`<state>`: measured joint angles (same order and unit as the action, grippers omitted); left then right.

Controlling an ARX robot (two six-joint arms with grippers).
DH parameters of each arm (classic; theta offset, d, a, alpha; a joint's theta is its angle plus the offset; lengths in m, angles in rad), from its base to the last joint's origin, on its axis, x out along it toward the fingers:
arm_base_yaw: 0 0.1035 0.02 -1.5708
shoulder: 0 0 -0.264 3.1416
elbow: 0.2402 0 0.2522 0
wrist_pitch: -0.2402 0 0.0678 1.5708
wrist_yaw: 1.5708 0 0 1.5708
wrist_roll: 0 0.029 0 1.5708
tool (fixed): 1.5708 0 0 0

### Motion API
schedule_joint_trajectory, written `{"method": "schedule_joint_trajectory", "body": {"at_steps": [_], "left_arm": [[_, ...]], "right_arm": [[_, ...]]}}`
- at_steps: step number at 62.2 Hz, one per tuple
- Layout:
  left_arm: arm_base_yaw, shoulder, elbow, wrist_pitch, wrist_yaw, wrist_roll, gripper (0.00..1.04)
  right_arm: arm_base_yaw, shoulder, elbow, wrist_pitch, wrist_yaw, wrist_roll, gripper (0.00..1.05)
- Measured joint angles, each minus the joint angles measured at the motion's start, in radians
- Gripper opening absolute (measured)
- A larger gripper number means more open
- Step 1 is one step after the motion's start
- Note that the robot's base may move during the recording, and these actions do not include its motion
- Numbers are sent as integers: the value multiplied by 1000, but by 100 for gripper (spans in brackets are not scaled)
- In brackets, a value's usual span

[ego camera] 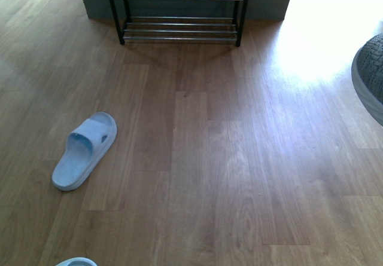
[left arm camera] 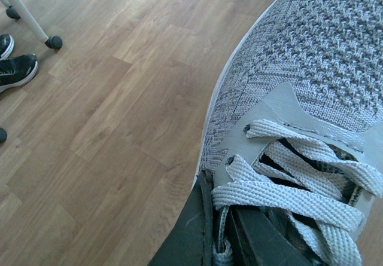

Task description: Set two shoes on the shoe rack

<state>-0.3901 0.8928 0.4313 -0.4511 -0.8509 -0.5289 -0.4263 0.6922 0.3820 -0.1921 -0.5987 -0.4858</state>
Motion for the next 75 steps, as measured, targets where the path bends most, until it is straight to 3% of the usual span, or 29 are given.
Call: {"method": "schedule_joint_trajectory", "body": {"at_steps": [75], "left_arm": [[0,3,0,0,-5,0,1]], "right_arm": [[0,1,0,0,-8,-4,1]]}}
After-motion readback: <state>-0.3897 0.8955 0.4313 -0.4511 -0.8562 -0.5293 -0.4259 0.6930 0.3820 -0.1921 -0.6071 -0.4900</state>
